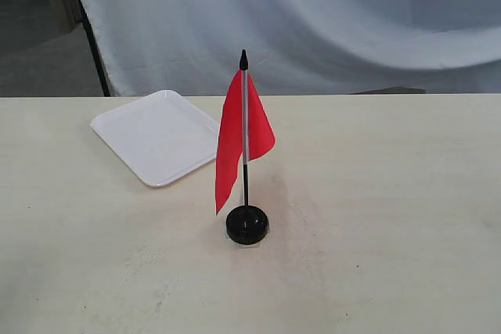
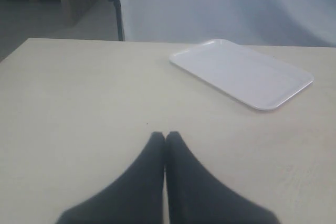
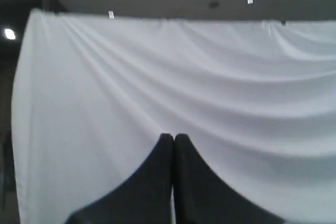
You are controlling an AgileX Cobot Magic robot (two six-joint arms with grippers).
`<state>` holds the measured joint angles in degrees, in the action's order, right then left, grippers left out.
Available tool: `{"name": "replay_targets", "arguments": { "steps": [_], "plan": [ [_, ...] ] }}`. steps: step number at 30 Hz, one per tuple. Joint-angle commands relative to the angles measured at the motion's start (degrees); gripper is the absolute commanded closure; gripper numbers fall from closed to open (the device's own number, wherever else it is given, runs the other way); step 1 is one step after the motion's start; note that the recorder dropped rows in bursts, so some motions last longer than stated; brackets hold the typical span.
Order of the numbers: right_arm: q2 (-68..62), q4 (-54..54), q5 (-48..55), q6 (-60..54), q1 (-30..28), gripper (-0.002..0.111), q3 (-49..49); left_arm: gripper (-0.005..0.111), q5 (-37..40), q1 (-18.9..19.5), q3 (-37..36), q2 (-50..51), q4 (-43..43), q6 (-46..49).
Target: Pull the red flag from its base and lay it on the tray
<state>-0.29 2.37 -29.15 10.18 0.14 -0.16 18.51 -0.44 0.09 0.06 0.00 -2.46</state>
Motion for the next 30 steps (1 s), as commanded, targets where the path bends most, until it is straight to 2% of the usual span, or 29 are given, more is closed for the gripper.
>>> {"name": "replay_targets", "arguments": {
  "steps": [1,8,11,15,18,25,30],
  "plan": [
    [0.3,0.4,-14.8,10.0,0.1,0.109,0.2,0.107,-0.1,-0.5,-0.1,-0.1,0.0,0.1],
    [0.3,0.8,-24.9,19.3,0.1,0.109,0.2,0.107,-0.1,-0.5,-0.1,-0.1,0.0,0.1],
    [0.3,0.4,-22.1,24.7,0.1,0.109,0.2,0.107,-0.1,-0.5,-0.1,-0.1,0.0,0.1],
    [-2.1,-0.7,-14.3,24.6,0.1,0.109,-2.0,0.107,-0.1,-0.5,-0.1,-0.1,0.0,0.1],
    [-9.0,2.7,-13.0,24.5,0.1,0.109,-6.2,0.107,-0.1,-0.5,-0.1,-0.1,0.0,0.1],
    [-33.0,14.7,-22.0,24.2,0.1,0.109,-12.3,0.107,-0.1,-0.5,-0.1,-0.1,0.0,0.1],
    [-50.1,18.7,-26.7,20.0,0.1,0.109,-12.7,0.107,-0.1,-0.5,-0.1,-0.1,0.0,0.1]
  ]
}}
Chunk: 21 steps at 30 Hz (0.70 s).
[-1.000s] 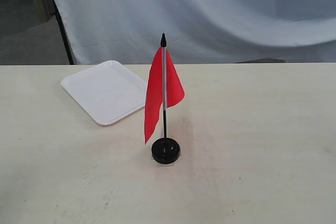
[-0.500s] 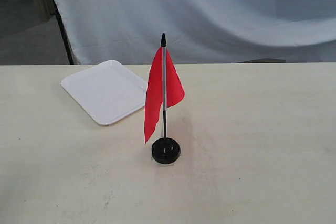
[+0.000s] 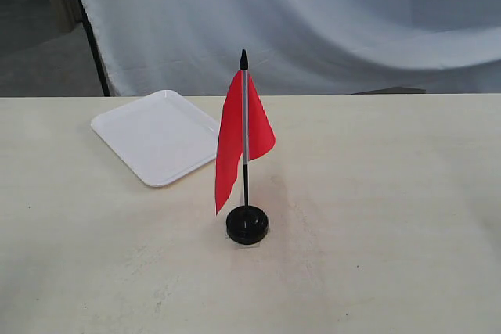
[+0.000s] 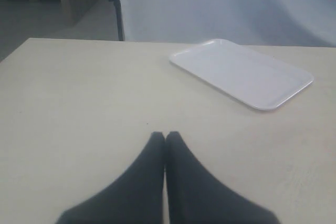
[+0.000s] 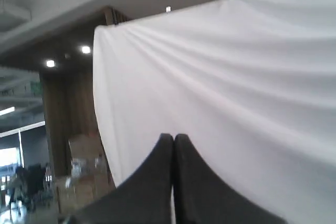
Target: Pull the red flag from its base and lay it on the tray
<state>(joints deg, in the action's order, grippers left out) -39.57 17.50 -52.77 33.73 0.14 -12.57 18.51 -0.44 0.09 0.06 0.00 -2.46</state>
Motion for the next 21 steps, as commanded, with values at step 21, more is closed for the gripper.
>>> {"name": "replay_targets", "arguments": {
  "steps": [21],
  "plan": [
    [-78.8,41.2,-17.2,-10.2,0.9,0.109,-26.3,0.107,-0.1,-0.5,-0.1,-0.1,0.0,0.1]
  ]
}}
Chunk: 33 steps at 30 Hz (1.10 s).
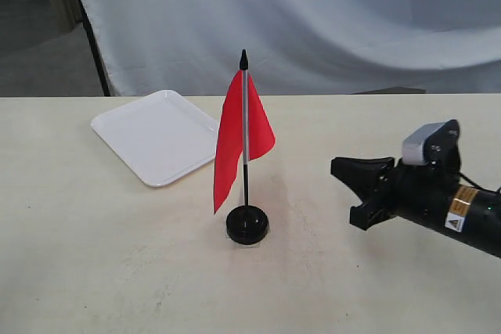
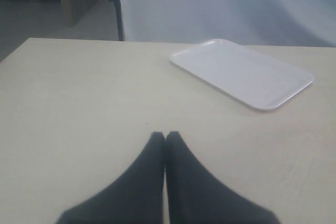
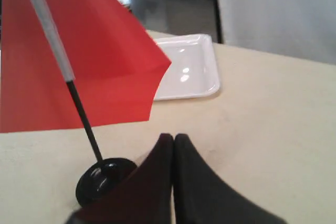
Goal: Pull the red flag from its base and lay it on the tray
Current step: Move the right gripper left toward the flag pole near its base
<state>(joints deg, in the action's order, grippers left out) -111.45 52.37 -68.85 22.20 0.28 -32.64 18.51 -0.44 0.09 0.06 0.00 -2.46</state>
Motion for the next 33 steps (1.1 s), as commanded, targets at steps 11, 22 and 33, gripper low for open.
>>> {"name": "replay_targets", "arguments": {
  "steps": [11,22,33],
  "plan": [
    [-11.4,3.2,0.2,0.7,9.7,0.104,-11.9,0.107,-0.1,-0.5,-0.1,-0.1,0.0,0.1],
    [-11.4,2.5,0.4,0.7,10.2,0.025,-11.9,0.107,-0.1,-0.5,-0.1,-0.1,0.0,0.1],
    [-11.4,2.1,0.4,0.8,10.5,0.019,-11.9,0.107,-0.1,-0.5,-0.1,-0.1,0.0,0.1]
  ]
}}
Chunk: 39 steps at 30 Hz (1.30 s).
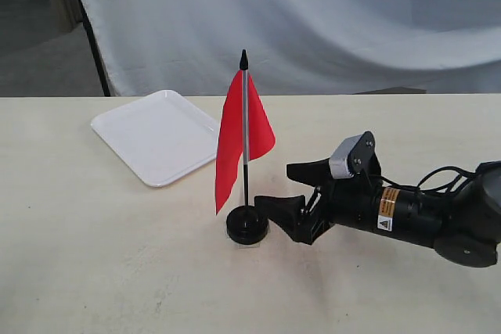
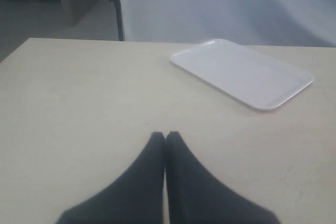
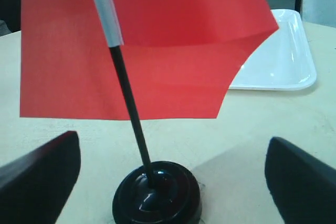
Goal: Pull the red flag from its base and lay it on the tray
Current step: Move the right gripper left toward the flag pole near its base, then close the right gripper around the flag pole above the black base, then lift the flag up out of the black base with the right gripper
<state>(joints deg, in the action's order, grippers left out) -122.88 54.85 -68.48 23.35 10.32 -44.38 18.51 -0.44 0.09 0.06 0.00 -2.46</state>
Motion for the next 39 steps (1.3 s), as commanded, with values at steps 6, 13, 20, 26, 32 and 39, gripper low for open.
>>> {"name": "replay_targets", "arguments": {
  "steps": [6,13,20,26,32,39],
  "plan": [
    [0.0,-5.3,0.1,-6.2,3.9,0.019,-0.2,0.107,-0.1,-0.5,-0.1,-0.1,0.0,0.1],
    [-0.1,-15.0,0.1,-9.8,8.4,0.019,-1.4,0.107,-0.1,-0.5,-0.1,-0.1,0.0,0.1],
    [-1.0,-16.9,8.0,-9.2,11.9,0.020,-5.9,0.107,-0.1,-0.5,-0.1,-0.1,0.0,0.1],
    [-1.8,-16.7,7.0,-9.8,12.7,0.033,-6.1,0.107,-0.1,-0.5,-0.1,-0.1,0.0,0.1],
    [-0.9,-15.9,7.5,-10.3,12.5,0.106,-5.5,0.107,-0.1,-0.5,-0.1,-0.1,0.0,0.1],
    [7.0,-16.1,11.1,-3.0,12.8,0.109,-3.9,0.107,-0.1,-0.5,-0.1,-0.1,0.0,0.1]
  ]
}}
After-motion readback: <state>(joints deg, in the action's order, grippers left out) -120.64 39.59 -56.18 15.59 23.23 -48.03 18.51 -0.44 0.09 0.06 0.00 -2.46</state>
